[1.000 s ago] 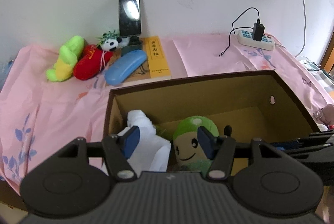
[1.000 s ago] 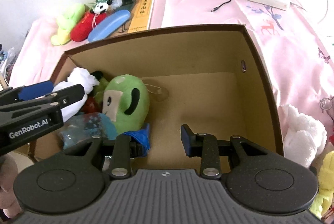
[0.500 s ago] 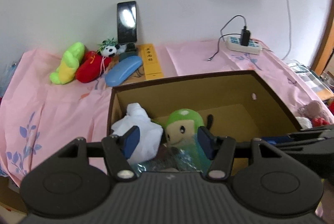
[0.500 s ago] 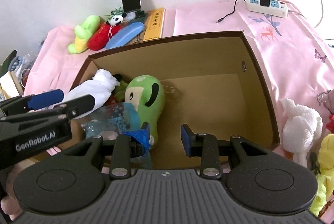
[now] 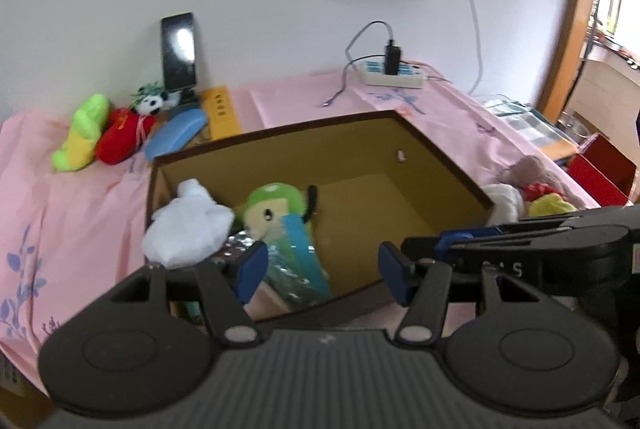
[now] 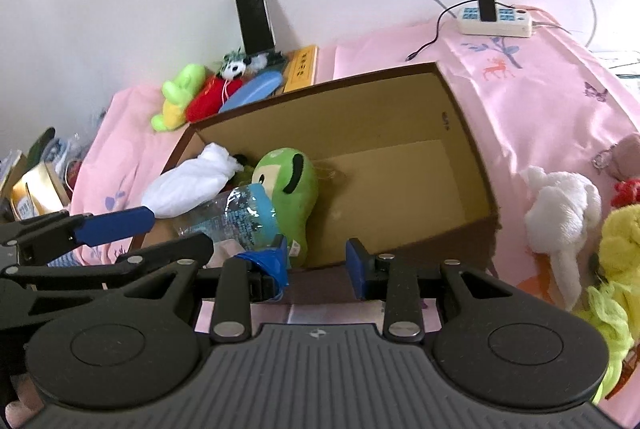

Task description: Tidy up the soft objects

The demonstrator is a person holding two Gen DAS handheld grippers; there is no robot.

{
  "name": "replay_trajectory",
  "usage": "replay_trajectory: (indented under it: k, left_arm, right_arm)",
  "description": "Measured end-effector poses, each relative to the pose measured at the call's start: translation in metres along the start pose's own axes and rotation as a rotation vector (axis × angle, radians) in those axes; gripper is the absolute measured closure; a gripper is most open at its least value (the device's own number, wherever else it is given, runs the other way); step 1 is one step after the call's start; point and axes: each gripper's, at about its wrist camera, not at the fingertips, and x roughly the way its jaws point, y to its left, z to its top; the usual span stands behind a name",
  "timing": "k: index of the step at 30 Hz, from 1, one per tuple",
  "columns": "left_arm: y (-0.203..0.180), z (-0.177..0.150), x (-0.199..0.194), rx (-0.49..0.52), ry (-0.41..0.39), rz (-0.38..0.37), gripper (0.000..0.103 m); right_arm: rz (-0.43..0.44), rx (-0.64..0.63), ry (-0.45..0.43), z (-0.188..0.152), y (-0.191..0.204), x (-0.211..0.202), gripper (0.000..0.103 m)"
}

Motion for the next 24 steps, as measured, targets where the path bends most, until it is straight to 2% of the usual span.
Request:
replay_trajectory:
  k: [7, 13, 16, 21, 24]
  left_arm:
    - [-0.018, -0.012, 0.004, 0.061, 0.020, -0.103, 0.042]
    - [-0.031, -0.020, 0.016, 0.098, 0.063, -0.223, 0.041]
    - [-0.040, -0.020, 0.022, 0.121, 0.079, -0.255, 0.040]
    - [-0.050, -0.017, 0.036, 0.139, 0.128, -0.280, 0.039]
    - [-0.055, -0.018, 0.043, 0.137, 0.157, -0.258, 0.039]
  right_arm:
    - [-0.077, -0.022, -0.073, -0.014, -0.015, -0.016, 0.088]
    - [-0.133, -0.017, -0.033, -0.027, -0.032, -0.020, 0.088]
    - [-0.149, -0.012, -0.019, -0.033, -0.039, -0.021, 0.088]
    - [-0.111, -0.005, 0.038, -0.034, -0.052, -0.020, 0.089]
    - [-0.071, -0.007, 0.086, -0.029, -0.060, -0.013, 0.089]
